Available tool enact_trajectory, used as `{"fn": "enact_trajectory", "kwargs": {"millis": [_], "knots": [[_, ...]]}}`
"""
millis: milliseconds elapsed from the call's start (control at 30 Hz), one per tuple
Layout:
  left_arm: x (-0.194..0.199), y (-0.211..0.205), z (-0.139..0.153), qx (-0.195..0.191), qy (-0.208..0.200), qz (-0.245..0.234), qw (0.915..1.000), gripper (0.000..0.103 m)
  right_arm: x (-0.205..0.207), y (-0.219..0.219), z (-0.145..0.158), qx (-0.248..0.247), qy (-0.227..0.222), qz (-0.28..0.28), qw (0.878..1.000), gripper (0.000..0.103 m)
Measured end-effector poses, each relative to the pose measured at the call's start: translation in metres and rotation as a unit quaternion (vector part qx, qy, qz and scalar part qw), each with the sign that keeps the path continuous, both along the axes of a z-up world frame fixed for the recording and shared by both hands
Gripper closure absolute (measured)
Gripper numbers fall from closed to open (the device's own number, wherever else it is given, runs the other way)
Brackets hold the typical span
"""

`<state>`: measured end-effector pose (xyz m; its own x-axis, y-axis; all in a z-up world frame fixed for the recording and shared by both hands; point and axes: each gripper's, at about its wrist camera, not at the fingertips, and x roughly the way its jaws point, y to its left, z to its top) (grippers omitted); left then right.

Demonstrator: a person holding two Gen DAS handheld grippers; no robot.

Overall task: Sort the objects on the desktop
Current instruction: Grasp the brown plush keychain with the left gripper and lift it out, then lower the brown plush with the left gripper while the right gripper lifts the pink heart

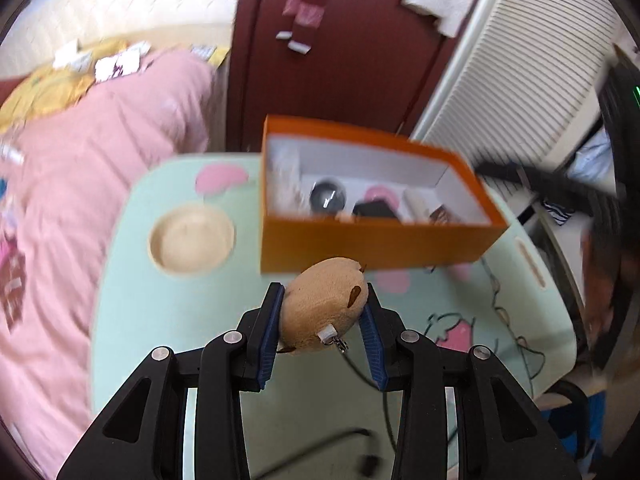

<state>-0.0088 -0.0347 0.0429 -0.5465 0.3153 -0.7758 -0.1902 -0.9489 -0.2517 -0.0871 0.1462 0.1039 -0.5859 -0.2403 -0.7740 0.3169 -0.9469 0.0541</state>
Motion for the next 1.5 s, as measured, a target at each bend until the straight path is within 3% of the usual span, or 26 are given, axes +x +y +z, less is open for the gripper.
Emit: {"fn": "enact_trajectory", "kwargs": {"millis": [67, 133, 400, 500, 533, 633, 733, 833, 933, 1067, 1167, 1267, 1367, 1433, 1500], "knots": [[0.003, 0.004, -0.012, 0.0, -0.008, 0.011, 0.9999, 0.064, -0.025, -0.014, -0.009, 0.02, -0.043, 0.018, 0.999, 0.043], [0.006, 0.005, -0.023, -0.005, -0.01, 0.019, 0.9998, 0.064, -0.052, -0.023, -0.026, 0.037, -0.107, 0.03, 0.993, 0.049], [0.013, 0.004, -0.025, 0.003, 0.012, 0.029, 0.9995, 0.064, -0.106, -0.041, -0.077, 0.045, -0.247, 0.017, 0.968, 0.052], [0.014, 0.001, -0.025, 0.012, 0.01, 0.029, 0.9994, 0.064, -0.111, -0.044, -0.093, 0.049, -0.272, 0.015, 0.961, 0.054], [0.014, 0.001, -0.025, 0.015, 0.009, 0.03, 0.9994, 0.064, -0.112, -0.046, -0.095, 0.052, -0.274, 0.015, 0.96, 0.054], [0.014, 0.001, -0.025, 0.018, 0.009, 0.03, 0.9993, 0.064, -0.109, -0.051, -0.094, 0.069, -0.26, 0.017, 0.963, 0.066], [0.015, 0.002, -0.025, 0.019, 0.009, 0.031, 0.9993, 0.064, -0.103, -0.051, -0.09, 0.082, -0.242, 0.02, 0.967, 0.066], [0.014, 0.003, -0.024, 0.02, 0.009, 0.032, 0.9992, 0.064, -0.097, -0.045, -0.081, 0.055, -0.222, 0.014, 0.973, 0.066], [0.014, 0.003, -0.024, 0.018, 0.01, 0.032, 0.9993, 0.064, -0.079, -0.039, -0.052, 0.035, -0.166, 0.018, 0.985, 0.066], [0.014, 0.005, -0.025, 0.016, 0.01, 0.032, 0.9993, 0.064, -0.027, -0.031, -0.002, -0.015, -0.093, 0.045, 0.995, 0.066], [0.014, 0.007, -0.025, 0.012, 0.011, 0.032, 0.9994, 0.064, 0.021, -0.026, 0.013, -0.054, -0.078, 0.068, 0.993, 0.066], [0.015, 0.01, -0.024, 0.003, 0.013, 0.031, 0.9994, 0.064, 0.063, -0.026, 0.001, -0.082, -0.096, 0.076, 0.989, 0.066], [0.016, 0.015, -0.023, -0.004, 0.014, 0.031, 0.9994, 0.061, 0.085, -0.026, -0.034, -0.054, -0.115, 0.054, 0.99, 0.066], [0.016, 0.015, -0.024, 0.009, 0.006, 0.03, 0.9995, 0.043, 0.09, -0.027, -0.059, -0.041, -0.131, 0.036, 0.99, 0.066], [0.016, 0.015, -0.028, 0.034, -0.009, 0.027, 0.999, 0.033, 0.092, -0.021, -0.071, -0.032, -0.128, 0.024, 0.991, 0.066]]}}
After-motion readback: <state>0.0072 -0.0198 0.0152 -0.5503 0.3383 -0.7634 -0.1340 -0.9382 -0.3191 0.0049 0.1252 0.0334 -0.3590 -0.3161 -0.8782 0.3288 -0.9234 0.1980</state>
